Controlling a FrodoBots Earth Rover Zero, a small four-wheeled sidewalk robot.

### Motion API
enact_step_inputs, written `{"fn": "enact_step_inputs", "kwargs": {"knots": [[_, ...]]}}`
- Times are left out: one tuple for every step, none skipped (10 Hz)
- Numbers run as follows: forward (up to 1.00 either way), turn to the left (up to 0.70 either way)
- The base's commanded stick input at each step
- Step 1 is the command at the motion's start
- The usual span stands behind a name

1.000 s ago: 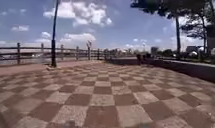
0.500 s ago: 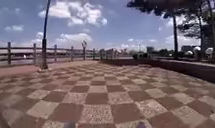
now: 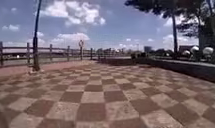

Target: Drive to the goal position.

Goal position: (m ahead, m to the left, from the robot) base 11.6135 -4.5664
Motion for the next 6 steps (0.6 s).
{"fn": "enact_step_inputs", "kwargs": {"knots": [[0.7, 0.0], [0.7, 0.0], [0.7, 0.0], [0.7, 0.0], [0.7, 0.0], [0.7, 0.0]]}}
